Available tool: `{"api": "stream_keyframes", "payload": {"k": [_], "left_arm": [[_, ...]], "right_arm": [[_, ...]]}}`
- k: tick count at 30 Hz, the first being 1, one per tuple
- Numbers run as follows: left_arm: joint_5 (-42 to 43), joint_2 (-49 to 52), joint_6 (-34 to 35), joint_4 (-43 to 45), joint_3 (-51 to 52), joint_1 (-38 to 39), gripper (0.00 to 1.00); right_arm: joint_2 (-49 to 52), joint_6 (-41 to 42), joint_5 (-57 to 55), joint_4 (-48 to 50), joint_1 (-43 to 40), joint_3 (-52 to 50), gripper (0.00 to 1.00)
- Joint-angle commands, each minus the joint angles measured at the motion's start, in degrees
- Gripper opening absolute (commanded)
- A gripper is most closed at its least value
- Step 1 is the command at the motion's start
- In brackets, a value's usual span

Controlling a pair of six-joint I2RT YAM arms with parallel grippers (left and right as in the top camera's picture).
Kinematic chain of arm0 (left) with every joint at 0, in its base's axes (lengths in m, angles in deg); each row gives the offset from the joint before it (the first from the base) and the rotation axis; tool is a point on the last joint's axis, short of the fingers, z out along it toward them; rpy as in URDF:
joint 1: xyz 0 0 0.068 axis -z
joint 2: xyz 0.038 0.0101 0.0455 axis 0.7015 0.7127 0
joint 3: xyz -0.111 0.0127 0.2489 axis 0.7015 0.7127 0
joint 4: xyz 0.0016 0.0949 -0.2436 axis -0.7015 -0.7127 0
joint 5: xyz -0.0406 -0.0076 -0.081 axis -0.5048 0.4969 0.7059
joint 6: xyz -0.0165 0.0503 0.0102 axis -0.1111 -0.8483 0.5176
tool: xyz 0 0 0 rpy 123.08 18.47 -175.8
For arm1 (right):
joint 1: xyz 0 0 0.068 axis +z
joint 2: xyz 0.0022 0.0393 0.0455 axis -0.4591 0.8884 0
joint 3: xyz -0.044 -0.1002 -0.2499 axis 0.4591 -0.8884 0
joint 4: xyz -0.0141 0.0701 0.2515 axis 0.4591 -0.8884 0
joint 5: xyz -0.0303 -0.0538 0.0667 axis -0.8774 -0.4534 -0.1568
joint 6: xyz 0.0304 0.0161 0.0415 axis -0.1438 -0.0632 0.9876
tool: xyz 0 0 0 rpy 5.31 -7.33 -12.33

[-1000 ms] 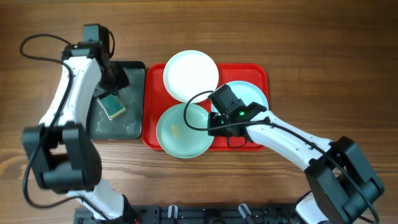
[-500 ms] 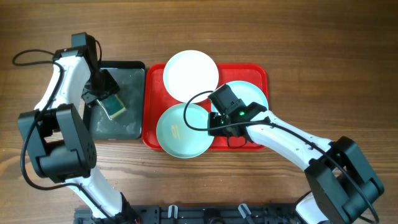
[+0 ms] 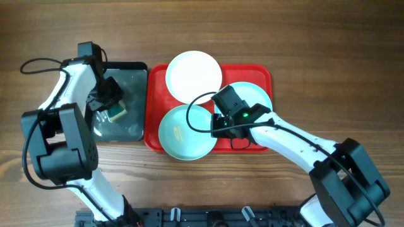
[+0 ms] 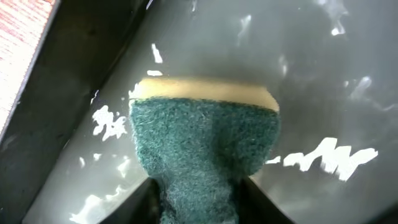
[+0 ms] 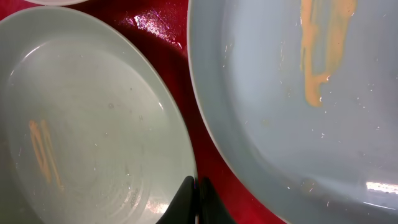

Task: Clean dirty plates on tray and stack at the side
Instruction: 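Lower left gripper into basin and grasp the green sponge, then lift the sponge out of the water with the left gripper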

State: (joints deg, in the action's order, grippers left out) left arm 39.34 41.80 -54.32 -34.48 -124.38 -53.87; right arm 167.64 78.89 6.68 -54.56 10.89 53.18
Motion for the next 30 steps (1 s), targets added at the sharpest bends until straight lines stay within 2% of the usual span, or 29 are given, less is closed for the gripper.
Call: {"api": "stream_keyframes", "payload": {"k": [1,3,4,6,8,13,16,20,21,22,23,24,27,30], "left_arm": [[0.9,0.8,-0.2,0.5,0.5,0.2,0.33],[0.9,0.8,-0.3,0.5,0.5,0.2,0.37],[0.9,0.8,-0.3,0.5,0.5,0.2,0.49],[0.9,0.8,-1.9,0.6,0.5,0.2,0.52],[0.9,0.8,-4.8,1.0,0.5,0.2,0.52],[0.8,0.9,-4.8,1.1,0.5,0.2,0.47],[0.8,0.9,-4.8,1.2,0.5,0.2,0.40],[0.8,0.9,-4.8,2.0,1.6,0.2,0.44],[0.9,0.9,-4.8,2.5,2.2,0.2,0.36],[0.9,0.9,-4.8,2.4,2.3,0.2,0.20],[1.0,0.9,-4.8,2.4,2.3,0.2,0.10],[1.3,0.8,-4.8,2.4,2.2,0.2,0.04],[1.3,0.3,-9.7,1.9,1.7,0.2,0.04],[1.3,-3.0,-11.1,-0.2,-0.9,0.2,0.04]], "right_arm": [[0.5,-0.6,0.2,0.3,0.1,0.7,0.04],[0.5,-0.6,0.2,0.4,0.1,0.7,0.04],[0.5,-0.6,0.2,0.3,0.1,0.7,0.04],[0.5,-0.6,0.2,0.3,0.1,0.7,0.04],[0.5,-0.6,0.2,0.3,0.1,0.7,0.04],[0.4,-0.6,0.2,0.3,0.1,0.7,0.04],[0.4,-0.6,0.2,0.3,0.1,0.7,0.04],[0.4,-0.6,0.2,0.3,0.1,0.7,0.04],[0.4,-0.6,0.2,0.3,0.1,0.7,0.04],[0.4,-0.6,0.2,0.3,0.1,0.7,0.04],[0.4,-0.6,0.2,0.3,0.1,0.7,0.04],[0.4,-0.6,0.2,0.3,0.1,0.7,0.04],[0.4,-0.7,0.1,0.3,0.1,0.7,0.04],[0.4,-0.8,-0.4,0.3,0.1,0.7,0.04]]}}
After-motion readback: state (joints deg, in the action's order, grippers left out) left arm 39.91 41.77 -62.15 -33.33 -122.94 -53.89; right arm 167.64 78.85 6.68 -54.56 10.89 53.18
